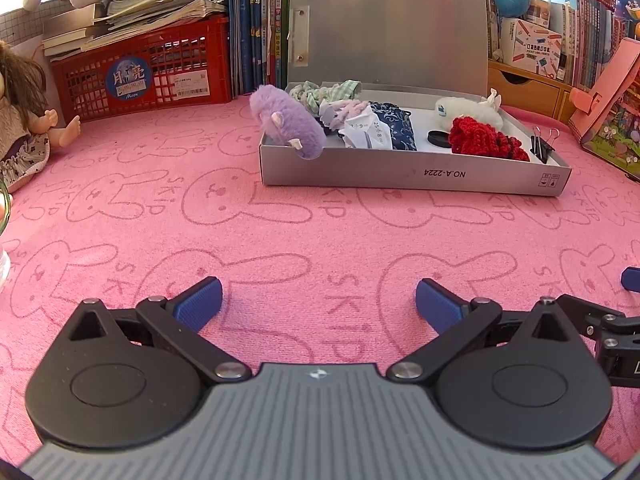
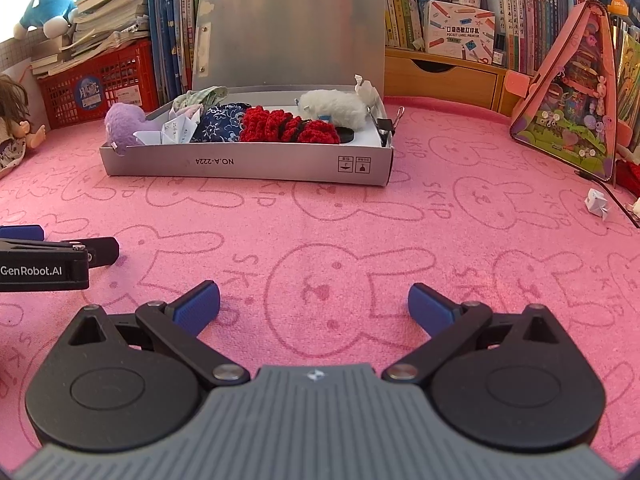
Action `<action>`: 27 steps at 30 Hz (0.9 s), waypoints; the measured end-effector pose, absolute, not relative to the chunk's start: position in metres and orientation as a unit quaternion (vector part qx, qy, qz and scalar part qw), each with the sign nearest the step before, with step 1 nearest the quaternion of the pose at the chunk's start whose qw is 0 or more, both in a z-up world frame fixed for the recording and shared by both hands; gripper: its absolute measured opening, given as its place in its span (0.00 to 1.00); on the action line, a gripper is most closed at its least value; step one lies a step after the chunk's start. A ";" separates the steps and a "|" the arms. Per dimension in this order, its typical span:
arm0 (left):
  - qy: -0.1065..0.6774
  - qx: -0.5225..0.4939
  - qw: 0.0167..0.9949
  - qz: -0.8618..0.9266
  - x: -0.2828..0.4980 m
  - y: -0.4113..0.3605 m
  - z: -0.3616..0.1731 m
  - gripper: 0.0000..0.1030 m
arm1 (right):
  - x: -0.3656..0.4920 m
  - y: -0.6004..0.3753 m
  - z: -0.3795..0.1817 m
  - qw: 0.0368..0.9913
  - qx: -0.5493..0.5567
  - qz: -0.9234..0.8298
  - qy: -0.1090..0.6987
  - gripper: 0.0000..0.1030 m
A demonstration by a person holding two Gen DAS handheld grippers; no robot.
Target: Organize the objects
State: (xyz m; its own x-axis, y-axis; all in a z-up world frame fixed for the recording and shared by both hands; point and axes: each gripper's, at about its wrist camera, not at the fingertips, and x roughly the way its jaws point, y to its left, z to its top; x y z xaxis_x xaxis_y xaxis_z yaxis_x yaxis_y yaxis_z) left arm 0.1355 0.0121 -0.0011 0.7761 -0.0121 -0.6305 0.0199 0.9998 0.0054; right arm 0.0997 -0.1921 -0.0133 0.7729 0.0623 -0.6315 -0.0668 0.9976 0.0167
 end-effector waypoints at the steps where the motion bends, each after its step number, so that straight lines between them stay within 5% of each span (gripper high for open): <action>1: 0.335 0.006 0.942 -0.008 0.136 0.012 -0.001 1.00 | 0.100 -0.192 -0.013 0.942 -0.003 0.034 0.335 1.00; 27: 0.335 0.006 0.942 0.002 0.135 0.011 -0.001 1.00 | 0.100 -0.192 -0.013 0.941 -0.003 0.035 0.335 1.00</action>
State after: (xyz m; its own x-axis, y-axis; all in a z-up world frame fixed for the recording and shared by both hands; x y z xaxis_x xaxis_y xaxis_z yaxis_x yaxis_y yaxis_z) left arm 0.1353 0.0114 -0.0015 0.7754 0.0076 -0.6315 0.0004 0.9999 0.0124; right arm 0.0996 -0.1923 -0.0134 0.7728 0.0630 -0.6315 -0.0675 0.9976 0.0169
